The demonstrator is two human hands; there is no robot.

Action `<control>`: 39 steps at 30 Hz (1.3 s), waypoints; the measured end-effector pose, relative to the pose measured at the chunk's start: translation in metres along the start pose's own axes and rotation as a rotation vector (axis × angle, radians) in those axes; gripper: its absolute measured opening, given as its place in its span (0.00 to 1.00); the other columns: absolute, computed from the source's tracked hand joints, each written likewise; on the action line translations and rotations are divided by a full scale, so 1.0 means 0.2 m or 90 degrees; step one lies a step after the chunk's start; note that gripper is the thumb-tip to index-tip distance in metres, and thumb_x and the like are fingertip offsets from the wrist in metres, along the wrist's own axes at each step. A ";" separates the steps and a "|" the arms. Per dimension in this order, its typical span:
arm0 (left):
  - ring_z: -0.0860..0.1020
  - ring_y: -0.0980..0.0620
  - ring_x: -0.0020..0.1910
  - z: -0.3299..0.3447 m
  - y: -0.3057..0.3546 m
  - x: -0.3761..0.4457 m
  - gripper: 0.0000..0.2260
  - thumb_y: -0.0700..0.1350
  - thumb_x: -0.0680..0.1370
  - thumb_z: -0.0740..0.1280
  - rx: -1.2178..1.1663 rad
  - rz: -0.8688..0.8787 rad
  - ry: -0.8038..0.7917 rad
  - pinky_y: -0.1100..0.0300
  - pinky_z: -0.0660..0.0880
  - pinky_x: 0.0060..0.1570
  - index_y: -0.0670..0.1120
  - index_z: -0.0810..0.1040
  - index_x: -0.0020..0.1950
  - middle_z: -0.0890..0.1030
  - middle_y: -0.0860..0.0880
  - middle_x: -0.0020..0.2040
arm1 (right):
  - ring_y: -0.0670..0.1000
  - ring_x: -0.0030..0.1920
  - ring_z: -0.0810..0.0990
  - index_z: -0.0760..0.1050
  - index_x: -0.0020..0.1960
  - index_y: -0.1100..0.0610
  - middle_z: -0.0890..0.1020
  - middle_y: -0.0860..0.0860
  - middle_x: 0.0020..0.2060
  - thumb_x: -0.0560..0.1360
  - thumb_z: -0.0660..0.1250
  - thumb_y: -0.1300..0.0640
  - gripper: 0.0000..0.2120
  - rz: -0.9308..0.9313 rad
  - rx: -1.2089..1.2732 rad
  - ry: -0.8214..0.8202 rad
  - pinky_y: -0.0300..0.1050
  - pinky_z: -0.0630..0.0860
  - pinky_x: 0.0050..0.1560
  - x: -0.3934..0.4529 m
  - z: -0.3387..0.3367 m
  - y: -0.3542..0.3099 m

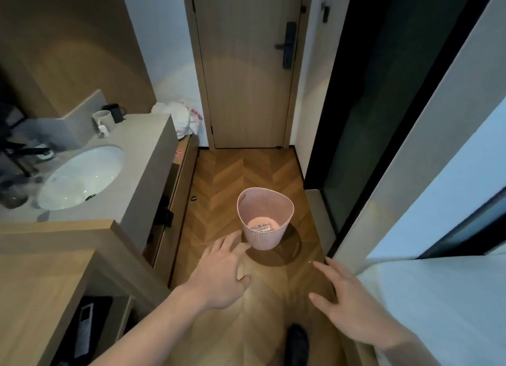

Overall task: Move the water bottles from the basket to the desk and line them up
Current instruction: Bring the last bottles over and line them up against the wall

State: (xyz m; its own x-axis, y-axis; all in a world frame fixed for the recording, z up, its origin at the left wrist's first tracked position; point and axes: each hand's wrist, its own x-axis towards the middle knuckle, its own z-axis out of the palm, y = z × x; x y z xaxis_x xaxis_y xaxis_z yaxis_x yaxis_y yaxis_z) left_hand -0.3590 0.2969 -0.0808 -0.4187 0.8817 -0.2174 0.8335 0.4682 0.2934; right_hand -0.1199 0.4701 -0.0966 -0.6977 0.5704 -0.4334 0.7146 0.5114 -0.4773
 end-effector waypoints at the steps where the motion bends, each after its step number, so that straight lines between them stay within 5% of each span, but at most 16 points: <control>1: 0.52 0.47 0.83 0.00 0.00 0.10 0.32 0.61 0.80 0.64 -0.002 -0.008 -0.004 0.49 0.53 0.80 0.57 0.59 0.83 0.52 0.52 0.84 | 0.51 0.84 0.54 0.54 0.84 0.38 0.51 0.42 0.85 0.81 0.64 0.35 0.35 -0.005 -0.003 -0.008 0.51 0.55 0.84 0.10 -0.04 0.02; 14: 0.51 0.50 0.84 -0.05 0.05 1.00 0.32 0.62 0.81 0.64 -0.110 -0.178 -0.003 0.49 0.53 0.82 0.59 0.57 0.83 0.51 0.56 0.85 | 0.53 0.86 0.50 0.51 0.84 0.37 0.48 0.40 0.85 0.83 0.63 0.37 0.35 -0.075 -0.045 -0.133 0.56 0.57 0.83 1.23 -0.61 0.12; 25: 0.56 0.51 0.82 -0.04 -0.41 1.78 0.28 0.60 0.80 0.66 -0.152 -0.257 -0.087 0.49 0.57 0.81 0.61 0.63 0.79 0.55 0.55 0.83 | 0.49 0.83 0.56 0.56 0.83 0.39 0.55 0.39 0.83 0.83 0.66 0.41 0.33 -0.090 -0.046 -0.165 0.53 0.62 0.80 2.12 -0.81 -0.06; 33: 0.71 0.51 0.70 0.32 -0.93 2.64 0.22 0.53 0.80 0.67 -0.207 -0.330 -0.255 0.59 0.71 0.67 0.53 0.72 0.73 0.70 0.53 0.73 | 0.48 0.80 0.64 0.64 0.80 0.40 0.64 0.38 0.78 0.82 0.70 0.47 0.29 0.033 -0.033 -0.229 0.52 0.65 0.80 2.95 -0.69 -0.10; 39: 0.74 0.46 0.69 0.76 -1.23 3.30 0.24 0.50 0.78 0.66 -0.161 -0.309 -0.369 0.58 0.70 0.66 0.50 0.70 0.74 0.72 0.48 0.72 | 0.49 0.74 0.72 0.70 0.77 0.42 0.71 0.40 0.72 0.81 0.67 0.48 0.25 0.137 -0.038 -0.233 0.45 0.68 0.75 3.64 -0.31 0.23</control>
State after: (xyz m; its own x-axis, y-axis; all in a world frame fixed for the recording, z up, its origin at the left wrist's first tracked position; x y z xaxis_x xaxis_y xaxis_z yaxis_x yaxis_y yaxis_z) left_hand -0.7858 0.7548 -0.4386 -0.4021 0.4375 -0.8043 0.4698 0.8526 0.2289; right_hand -0.5910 0.9479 -0.3873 -0.4966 0.4077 -0.7663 0.8399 0.4486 -0.3056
